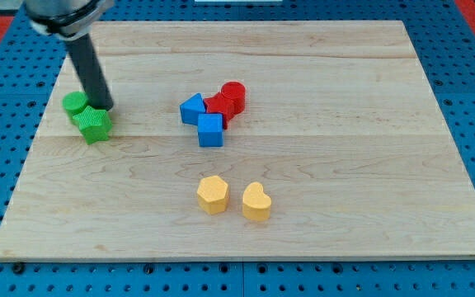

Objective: Move green star towards bottom left

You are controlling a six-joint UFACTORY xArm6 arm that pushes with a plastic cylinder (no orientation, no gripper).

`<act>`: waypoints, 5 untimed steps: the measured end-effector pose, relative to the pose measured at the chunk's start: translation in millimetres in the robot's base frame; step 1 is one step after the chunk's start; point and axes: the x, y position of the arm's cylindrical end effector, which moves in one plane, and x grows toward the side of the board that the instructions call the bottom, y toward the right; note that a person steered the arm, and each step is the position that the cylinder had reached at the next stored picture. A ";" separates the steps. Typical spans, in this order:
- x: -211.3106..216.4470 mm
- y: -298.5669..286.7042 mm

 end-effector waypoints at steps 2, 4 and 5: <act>14.8 36.5; 95.0 -14.3; 49.5 3.0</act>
